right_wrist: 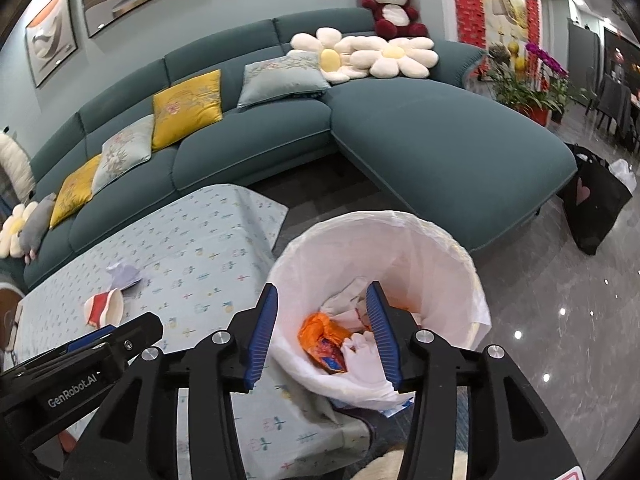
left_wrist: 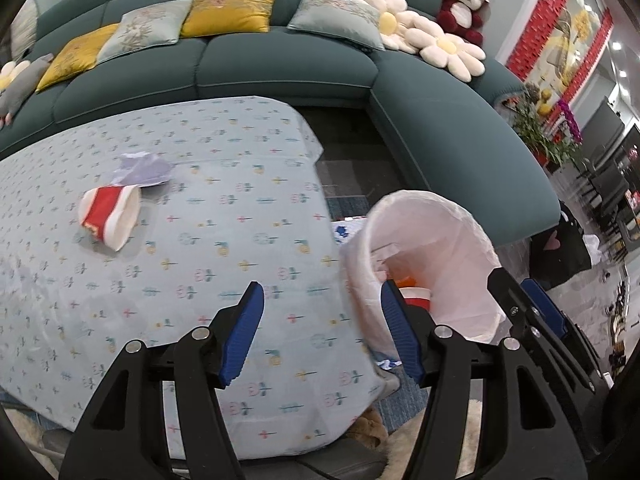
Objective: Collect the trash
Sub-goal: 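Move both tools back toward the last paper cup on the table, then grasp the red-white paper cup with the left tool, then carry the paper cup over the white bin with the left tool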
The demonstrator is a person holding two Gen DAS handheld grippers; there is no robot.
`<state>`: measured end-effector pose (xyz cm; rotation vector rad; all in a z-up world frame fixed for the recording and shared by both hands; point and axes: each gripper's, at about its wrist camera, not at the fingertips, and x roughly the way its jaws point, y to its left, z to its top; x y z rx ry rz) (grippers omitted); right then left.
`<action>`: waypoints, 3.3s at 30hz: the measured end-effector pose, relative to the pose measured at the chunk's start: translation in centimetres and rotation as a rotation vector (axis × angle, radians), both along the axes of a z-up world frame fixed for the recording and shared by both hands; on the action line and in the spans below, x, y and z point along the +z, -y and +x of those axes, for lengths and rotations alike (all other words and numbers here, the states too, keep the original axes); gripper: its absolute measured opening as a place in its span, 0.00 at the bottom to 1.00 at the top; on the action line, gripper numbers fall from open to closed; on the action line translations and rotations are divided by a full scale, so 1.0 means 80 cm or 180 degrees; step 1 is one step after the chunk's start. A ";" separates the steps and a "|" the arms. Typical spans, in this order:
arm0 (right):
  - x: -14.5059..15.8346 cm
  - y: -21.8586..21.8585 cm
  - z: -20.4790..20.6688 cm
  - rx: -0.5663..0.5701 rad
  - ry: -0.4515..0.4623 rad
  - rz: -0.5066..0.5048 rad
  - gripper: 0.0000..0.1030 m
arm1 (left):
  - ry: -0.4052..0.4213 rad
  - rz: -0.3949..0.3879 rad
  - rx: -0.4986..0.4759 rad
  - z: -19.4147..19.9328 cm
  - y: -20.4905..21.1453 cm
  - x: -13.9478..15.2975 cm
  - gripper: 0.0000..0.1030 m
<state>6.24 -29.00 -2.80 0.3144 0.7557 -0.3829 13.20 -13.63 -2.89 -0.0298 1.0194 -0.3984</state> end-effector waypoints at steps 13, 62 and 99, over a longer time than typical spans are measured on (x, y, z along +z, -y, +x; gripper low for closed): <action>0.002 -0.072 0.014 0.0318 -0.0069 -0.0058 0.50 | 0.0015 0.0038 0.0486 0.007 -0.101 -0.006 0.68; -0.092 -0.217 0.200 0.0964 -0.0615 0.0017 0.55 | -0.0349 0.0545 0.0738 0.193 -0.239 -0.136 0.88; -0.157 -0.300 0.359 0.1510 -0.0898 0.0158 0.26 | -0.0556 0.0140 0.1131 0.214 -0.322 -0.139 0.03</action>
